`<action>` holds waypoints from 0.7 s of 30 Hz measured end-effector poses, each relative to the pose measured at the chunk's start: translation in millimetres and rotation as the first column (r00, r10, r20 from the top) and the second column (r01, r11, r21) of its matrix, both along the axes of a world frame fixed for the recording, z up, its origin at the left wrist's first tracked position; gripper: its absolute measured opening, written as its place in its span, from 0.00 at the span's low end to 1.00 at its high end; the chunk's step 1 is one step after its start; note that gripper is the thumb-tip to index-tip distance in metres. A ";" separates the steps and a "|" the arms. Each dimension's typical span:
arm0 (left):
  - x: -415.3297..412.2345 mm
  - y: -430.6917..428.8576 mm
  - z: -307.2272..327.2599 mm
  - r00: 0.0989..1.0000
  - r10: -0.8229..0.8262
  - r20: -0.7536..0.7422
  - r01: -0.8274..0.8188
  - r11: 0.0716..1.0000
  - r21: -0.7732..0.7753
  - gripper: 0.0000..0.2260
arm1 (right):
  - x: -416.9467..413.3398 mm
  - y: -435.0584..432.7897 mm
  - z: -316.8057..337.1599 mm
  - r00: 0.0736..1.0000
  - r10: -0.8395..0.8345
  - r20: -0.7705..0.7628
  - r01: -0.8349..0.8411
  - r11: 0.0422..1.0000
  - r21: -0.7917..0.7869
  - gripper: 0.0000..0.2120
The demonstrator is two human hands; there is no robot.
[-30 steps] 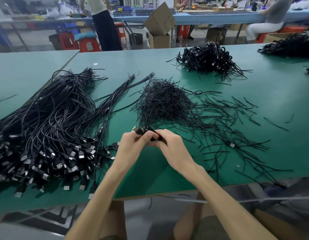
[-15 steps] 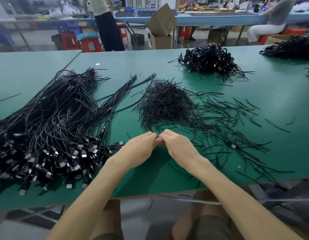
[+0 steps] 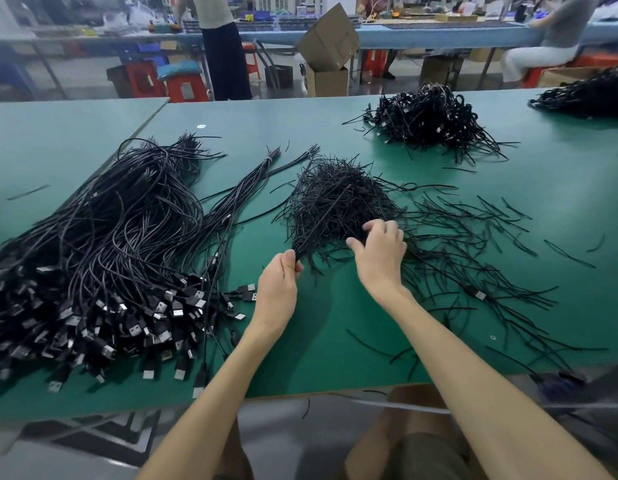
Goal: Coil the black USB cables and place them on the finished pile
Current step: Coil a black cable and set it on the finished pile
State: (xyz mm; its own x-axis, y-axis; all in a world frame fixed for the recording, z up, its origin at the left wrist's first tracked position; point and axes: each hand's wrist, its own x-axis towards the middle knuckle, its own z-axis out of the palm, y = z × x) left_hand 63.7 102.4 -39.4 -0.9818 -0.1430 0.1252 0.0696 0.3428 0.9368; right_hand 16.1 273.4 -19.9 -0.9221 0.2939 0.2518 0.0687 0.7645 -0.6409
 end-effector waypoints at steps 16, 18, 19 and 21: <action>-7.5 -6.1 -3.5 1.000 -0.003 0.017 0.005 0.995 -0.096 0.19 | 39.3 14.2 14.4 0.987 0.079 -0.143 -0.099 0.985 -0.142 0.08; -7.4 -6.7 -2.4 1.000 -0.008 0.019 0.010 0.994 -0.111 0.18 | 57.3 -0.1 16.2 0.977 0.140 -0.159 -0.203 0.841 -0.502 0.07; -6.8 -6.7 -1.5 1.000 -0.018 0.017 0.020 0.992 -0.127 0.18 | 63.5 -9.2 14.6 0.974 0.155 -0.167 -0.223 0.791 -0.569 0.07; -4.7 -6.1 -0.4 0.999 -0.047 0.012 0.048 0.986 -0.160 0.18 | 68.9 -26.3 8.1 0.971 0.181 -0.156 -0.239 0.756 -0.609 0.07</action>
State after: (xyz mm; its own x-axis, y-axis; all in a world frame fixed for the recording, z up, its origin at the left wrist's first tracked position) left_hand 59.0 96.3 -39.8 -0.9881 -0.0753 0.1342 0.0813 0.4846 0.8709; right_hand 85.0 247.1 -11.9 -0.9636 0.2139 0.1603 -0.1206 0.1873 -0.9749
